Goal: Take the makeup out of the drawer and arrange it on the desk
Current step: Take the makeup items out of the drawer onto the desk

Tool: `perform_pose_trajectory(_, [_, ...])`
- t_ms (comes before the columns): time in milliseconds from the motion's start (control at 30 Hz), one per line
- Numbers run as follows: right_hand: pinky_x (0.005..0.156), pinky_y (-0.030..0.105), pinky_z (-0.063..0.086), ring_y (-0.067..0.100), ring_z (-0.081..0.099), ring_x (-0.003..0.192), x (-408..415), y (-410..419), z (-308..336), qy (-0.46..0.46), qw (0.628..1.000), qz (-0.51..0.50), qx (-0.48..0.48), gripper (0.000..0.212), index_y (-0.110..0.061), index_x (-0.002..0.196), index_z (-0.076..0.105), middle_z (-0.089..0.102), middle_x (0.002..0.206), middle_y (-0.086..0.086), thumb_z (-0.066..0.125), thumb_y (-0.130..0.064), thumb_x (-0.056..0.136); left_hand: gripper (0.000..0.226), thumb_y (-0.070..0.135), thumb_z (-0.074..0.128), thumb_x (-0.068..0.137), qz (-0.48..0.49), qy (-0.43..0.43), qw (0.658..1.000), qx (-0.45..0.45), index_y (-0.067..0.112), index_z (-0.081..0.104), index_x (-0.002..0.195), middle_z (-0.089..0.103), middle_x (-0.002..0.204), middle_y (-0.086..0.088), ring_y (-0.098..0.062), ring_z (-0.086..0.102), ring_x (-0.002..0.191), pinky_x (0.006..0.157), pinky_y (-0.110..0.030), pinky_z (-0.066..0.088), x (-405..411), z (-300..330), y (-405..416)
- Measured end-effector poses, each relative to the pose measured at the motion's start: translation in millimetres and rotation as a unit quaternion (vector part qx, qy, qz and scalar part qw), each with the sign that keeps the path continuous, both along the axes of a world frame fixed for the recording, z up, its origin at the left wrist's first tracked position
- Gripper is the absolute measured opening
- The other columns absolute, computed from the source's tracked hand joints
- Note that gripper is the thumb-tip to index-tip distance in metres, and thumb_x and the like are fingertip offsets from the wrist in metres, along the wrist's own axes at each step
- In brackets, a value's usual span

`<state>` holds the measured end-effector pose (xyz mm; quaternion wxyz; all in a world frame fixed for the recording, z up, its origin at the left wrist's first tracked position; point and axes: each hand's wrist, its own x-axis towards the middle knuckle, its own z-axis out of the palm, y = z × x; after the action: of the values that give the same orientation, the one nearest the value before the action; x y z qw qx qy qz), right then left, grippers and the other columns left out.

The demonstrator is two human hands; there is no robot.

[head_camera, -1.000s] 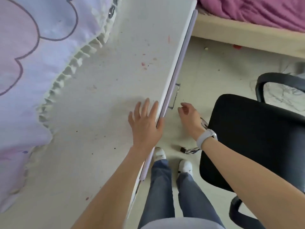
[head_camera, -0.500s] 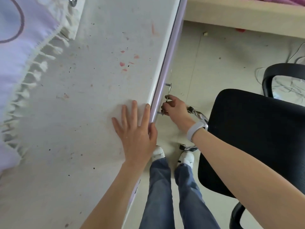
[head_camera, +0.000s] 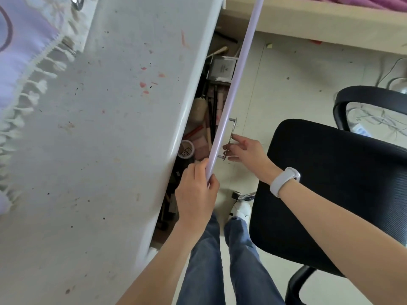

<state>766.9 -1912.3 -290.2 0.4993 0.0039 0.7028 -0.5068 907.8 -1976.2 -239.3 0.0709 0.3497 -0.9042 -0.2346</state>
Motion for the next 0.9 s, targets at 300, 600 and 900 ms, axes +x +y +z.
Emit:
perform_pose_trajectory(300, [0.099,0.051,0.039,0.032,0.049,0.123,-37,-6,19,0.732,0.557,0.385,-0.069,0.040,-0.015,0.120,0.060,0.056,0.129,0.013,0.063,-0.008,0.081,0.025,0.000,0.071,0.070,0.003,-0.002,1.000,0.007,0.001,0.065,0.094,0.058,0.069,-0.011,-0.023,0.053,0.052,0.047,-0.022,0.039,1,4,-1])
perform_pose_trajectory(600, [0.100,0.049,0.039,0.019,0.063,0.093,-55,-22,32,0.783,0.413,0.459,-0.077,0.010,-0.020,0.090,0.066,0.066,0.088,-0.004,0.061,-0.014,0.083,0.015,0.001,0.072,0.066,0.051,0.004,0.999,0.004,0.002,0.063,0.078,0.056,0.067,-0.009,-0.025,0.046,0.043,0.043,-0.021,0.030,-1,2,4])
perform_pose_trajectory(900, [0.097,0.052,0.043,0.022,0.065,0.089,-63,4,28,0.784,0.430,0.435,-0.103,0.013,-0.014,0.087,0.068,0.068,0.085,0.000,0.060,-0.005,0.083,0.016,0.005,0.074,0.066,0.015,0.035,0.999,-0.005,0.005,0.061,0.077,0.054,0.067,-0.005,-0.014,0.033,0.044,0.042,-0.017,0.030,-5,-8,25])
